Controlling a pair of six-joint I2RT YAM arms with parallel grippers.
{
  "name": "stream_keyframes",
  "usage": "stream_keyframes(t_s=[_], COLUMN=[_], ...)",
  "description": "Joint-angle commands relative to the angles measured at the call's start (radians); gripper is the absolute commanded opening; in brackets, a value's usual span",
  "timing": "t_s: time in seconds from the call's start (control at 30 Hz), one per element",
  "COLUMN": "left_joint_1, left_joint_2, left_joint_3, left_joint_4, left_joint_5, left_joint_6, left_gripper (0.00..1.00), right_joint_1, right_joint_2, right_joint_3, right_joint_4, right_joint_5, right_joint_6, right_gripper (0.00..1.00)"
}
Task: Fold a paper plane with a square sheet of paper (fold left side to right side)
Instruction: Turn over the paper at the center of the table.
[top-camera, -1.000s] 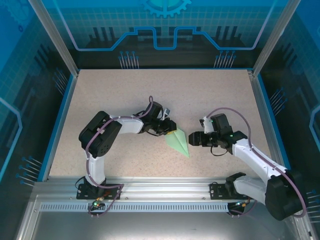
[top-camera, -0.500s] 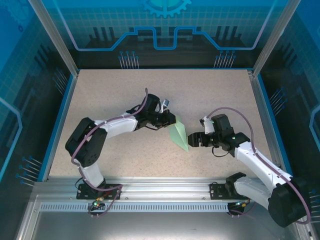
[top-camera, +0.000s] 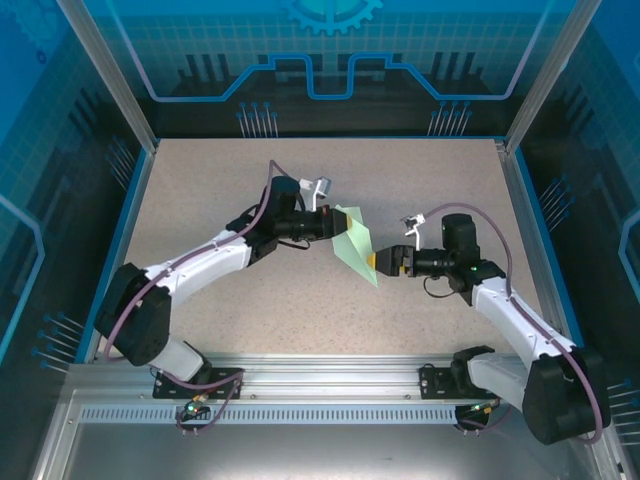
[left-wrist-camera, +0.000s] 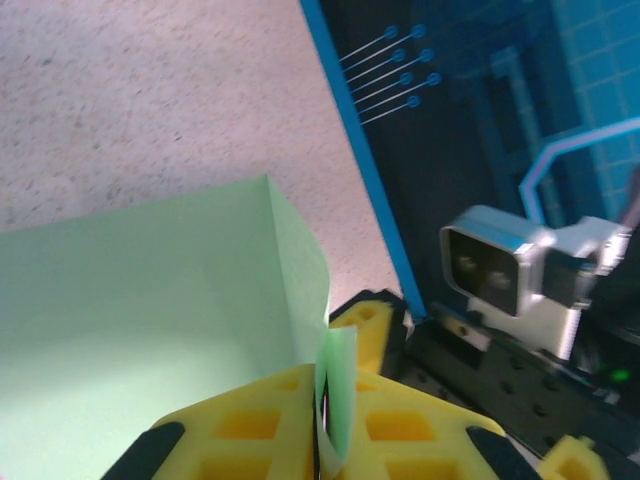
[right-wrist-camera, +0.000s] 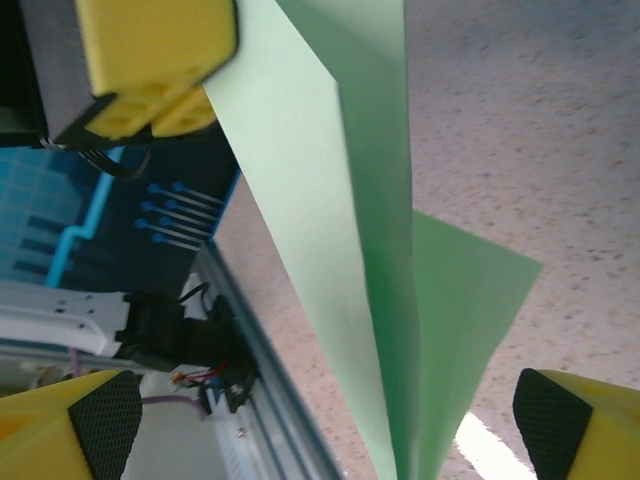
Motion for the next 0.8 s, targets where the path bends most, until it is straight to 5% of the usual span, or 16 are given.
stream_keyframes(t_s=[0.0,0.3,0.77], left_joint_1=[0.004,0.003,0.002], left_joint_2=[-0.049,-0.085,-0.064], left_joint_3=[0.018,0.031,0.005], left_joint_4=[0.038,0.05,0.014], left_joint_5=[0.043,0.079,0.068], left_joint_6=[0.031,0.018,0.045], left_gripper=[0.14,0.14,0.23], right_joint_1=[-0.009,0.012,0.036], right_joint_2=[0.03,0.061,0.045], right_joint_3=[-0.023,-0.021,0.022], right_joint_4=[0.105,0.137,0.038], right_joint_5=[-0.134,-0.142,-0.109], right_joint_6=[0.072,0.111,0.054], right_gripper=[0.99,0.92,0.29])
